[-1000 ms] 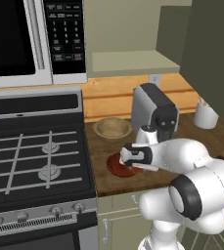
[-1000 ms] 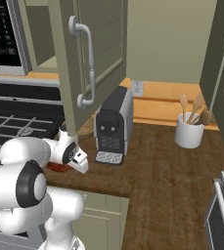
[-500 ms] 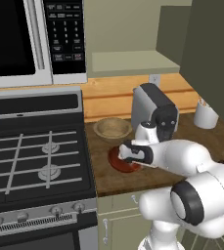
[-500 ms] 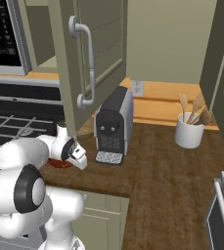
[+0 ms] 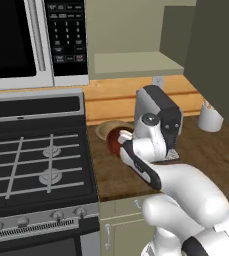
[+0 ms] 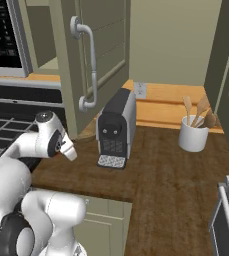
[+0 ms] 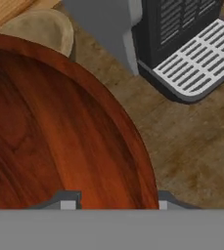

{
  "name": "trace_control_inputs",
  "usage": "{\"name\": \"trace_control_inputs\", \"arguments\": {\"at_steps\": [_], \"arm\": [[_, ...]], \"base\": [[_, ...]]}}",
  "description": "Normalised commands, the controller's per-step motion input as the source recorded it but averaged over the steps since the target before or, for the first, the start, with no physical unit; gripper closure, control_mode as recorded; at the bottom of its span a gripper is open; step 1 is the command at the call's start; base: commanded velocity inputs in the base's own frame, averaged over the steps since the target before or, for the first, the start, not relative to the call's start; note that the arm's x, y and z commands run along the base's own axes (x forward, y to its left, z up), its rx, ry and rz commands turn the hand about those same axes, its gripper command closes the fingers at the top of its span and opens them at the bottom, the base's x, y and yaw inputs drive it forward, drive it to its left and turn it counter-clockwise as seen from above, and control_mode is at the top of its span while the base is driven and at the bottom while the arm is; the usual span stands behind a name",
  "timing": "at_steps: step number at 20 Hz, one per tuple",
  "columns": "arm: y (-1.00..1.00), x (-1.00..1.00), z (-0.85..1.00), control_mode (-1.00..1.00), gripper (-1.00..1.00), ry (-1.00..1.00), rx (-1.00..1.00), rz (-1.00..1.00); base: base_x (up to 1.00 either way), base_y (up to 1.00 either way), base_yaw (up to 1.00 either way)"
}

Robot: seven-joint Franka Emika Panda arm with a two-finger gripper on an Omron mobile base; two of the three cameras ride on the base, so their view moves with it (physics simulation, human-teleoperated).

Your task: Pick up the bowls on the counter and stack them on top of one another in the open cabinet. Place the smaller bowl on top of the larger bowl.

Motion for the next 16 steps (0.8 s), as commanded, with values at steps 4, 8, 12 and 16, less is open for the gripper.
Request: {"name": "trace_control_inputs", "arguments": {"at_steps": [4, 8, 12, 16], "arm": [[0.04, 0.81, 0.69, -1.00, 1.00, -0.01, 0.00, -0.35], [0.00, 0.97, 0.51, -1.00, 1.00, 0.02, 0.00, -0.28], [0.04, 0.92, 0.23, -1.00, 1.00, 0.07, 0.00, -0.20], [0.07, 0.07, -0.09, -1.00, 1.00, 0.03, -0.01, 0.00]], "base": [[0.00, 0.00, 0.00], [0.00, 0.00, 0.00], [0.00, 0.00, 0.00], [0.00, 0.00, 0.00]]}}
